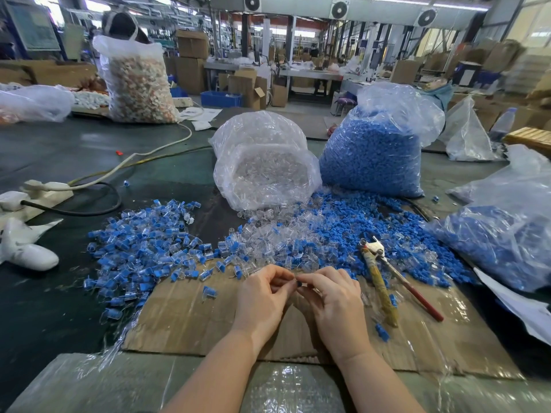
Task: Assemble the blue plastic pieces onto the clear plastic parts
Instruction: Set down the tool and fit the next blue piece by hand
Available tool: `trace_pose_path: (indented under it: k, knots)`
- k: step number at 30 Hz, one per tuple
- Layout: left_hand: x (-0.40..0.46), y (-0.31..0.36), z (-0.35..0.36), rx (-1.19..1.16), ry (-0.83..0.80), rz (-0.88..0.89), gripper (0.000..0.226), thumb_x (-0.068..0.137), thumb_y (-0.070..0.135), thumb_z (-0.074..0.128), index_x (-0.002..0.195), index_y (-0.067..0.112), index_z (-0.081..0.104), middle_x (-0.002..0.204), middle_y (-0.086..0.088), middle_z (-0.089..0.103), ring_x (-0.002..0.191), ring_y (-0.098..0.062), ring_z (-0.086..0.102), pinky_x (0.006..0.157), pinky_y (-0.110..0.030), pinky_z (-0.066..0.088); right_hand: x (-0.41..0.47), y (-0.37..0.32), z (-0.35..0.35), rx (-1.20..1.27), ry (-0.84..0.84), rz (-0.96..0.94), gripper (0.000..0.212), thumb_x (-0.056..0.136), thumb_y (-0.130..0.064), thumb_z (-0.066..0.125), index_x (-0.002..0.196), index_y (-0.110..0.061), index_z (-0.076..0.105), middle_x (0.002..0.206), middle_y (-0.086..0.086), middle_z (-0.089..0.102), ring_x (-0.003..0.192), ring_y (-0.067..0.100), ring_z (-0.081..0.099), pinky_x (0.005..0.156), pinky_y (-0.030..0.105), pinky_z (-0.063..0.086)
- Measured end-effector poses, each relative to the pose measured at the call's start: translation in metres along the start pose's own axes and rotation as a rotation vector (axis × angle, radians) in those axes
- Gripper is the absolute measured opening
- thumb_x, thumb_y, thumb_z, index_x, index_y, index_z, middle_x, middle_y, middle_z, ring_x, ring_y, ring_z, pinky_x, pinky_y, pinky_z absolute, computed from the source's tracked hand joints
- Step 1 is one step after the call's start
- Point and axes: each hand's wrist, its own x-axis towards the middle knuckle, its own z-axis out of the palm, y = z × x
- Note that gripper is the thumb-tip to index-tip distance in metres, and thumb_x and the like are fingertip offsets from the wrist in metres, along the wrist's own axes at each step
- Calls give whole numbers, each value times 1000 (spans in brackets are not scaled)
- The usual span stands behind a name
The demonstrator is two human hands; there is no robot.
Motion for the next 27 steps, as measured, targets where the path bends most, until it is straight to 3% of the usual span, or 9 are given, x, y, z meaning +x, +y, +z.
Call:
trace_pose_path:
  k: [3, 6, 8, 13, 16, 20, 24, 27]
  knots:
    - [0, 0, 0, 0, -5, -4, 15, 81, 10, 69, 77, 24, 66, 73, 5, 68, 71, -7, 64, 69, -23, 54, -1, 0, -1, -14, -18, -2, 43, 83, -51, 44, 87, -20, 74, 79, -5, 63, 74, 20, 57, 67, 36, 41]
    - [-1, 1, -1, 9, -6, -7, 16, 81, 10, 69, 77, 25, 65, 73, 6, 67, 69, -2, 63, 67, -18, 53, -1, 3, 1, -62, -9, 8, 16, 80, -29, 68, 92, -19, 72, 85, -5, 63, 80, 20, 58, 72, 33, 39]
    - [0, 2, -1, 12, 9, -9, 18, 81, 10, 69, 75, 26, 64, 72, 7, 66, 65, 3, 60, 63, -12, 49, 0, 5, -1, -81, 10, 52, 21, 78, -23, 73, 98, -18, 69, 90, -5, 63, 86, 19, 57, 76, 34, 39]
    - [-1, 2, -2, 6, 18, -23, 15, 81, 9, 69, 76, 22, 64, 72, 7, 65, 63, 8, 57, 59, -7, 44, 13, 18, -22, -288, 34, 365, 40, 91, -39, 52, 124, -17, 54, 116, 3, 57, 107, 21, 51, 89, 35, 36]
    - [0, 2, -1, 13, 29, -29, 17, 81, 10, 69, 75, 25, 63, 71, 8, 64, 63, 4, 57, 59, -8, 44, 18, 36, -39, -570, -171, 619, 58, 93, -56, 26, 138, -20, 32, 131, 11, 46, 117, 26, 45, 97, 41, 36]
    - [1, 2, 0, 23, 24, -41, 17, 81, 10, 68, 75, 25, 62, 72, 7, 64, 66, -1, 57, 60, -10, 45, 21, 55, -51, -627, -419, 805, 75, 87, -68, 26, 146, -23, 14, 147, 12, 31, 131, 32, 32, 103, 48, 29]
    - [3, 3, -1, 36, 27, -48, 15, 81, 12, 69, 76, 25, 63, 73, 7, 64, 67, -2, 58, 60, -10, 46, 29, 61, -52, -594, -443, 850, 74, 84, -63, 42, 142, -22, 23, 146, 12, 31, 131, 33, 30, 102, 51, 29]
    - [4, 5, -2, -14, 19, -85, 13, 81, 9, 68, 77, 21, 64, 71, 4, 64, 61, 0, 59, 56, -12, 46, 34, 64, -52, -568, -391, 900, 58, 83, -52, 47, 128, -16, 41, 136, 14, 39, 125, 33, 34, 101, 51, 29]
